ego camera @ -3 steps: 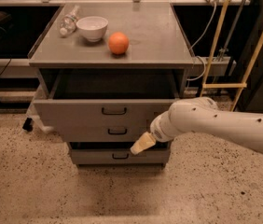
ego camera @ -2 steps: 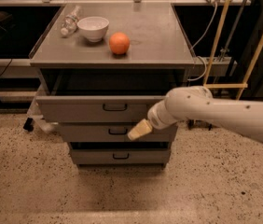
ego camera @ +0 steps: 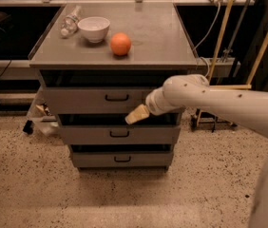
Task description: Close top drawer
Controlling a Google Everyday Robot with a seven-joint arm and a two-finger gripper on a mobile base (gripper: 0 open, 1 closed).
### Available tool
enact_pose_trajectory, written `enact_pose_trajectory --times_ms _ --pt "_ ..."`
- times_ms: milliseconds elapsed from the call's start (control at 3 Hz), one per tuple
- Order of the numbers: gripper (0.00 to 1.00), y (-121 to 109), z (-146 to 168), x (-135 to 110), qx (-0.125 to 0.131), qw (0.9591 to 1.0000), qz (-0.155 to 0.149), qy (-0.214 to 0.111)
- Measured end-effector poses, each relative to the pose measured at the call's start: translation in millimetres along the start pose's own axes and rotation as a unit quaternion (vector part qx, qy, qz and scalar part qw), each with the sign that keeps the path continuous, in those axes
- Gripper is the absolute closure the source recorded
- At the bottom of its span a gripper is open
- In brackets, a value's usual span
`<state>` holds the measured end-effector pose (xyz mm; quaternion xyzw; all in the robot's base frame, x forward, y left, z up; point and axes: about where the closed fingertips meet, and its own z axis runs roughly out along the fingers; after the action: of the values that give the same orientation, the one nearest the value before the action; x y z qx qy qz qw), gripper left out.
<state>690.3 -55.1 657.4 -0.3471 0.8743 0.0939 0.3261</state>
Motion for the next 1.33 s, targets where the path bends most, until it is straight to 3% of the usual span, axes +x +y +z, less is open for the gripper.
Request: enact_pose_trajectory --times_ms 333,667,1000,1333 --pt "0.00 -4 2 -17 0.006 0.9998 0.006 -0.018" --pt "0.00 -3 2 -17 0.006 0.9998 0.006 -0.017" --pt "0.00 13 -29 29 -0.013 0.9989 0.039 0.022" --pt "0.00 32 -96 76 0.007 0.9951 0.090 0.041"
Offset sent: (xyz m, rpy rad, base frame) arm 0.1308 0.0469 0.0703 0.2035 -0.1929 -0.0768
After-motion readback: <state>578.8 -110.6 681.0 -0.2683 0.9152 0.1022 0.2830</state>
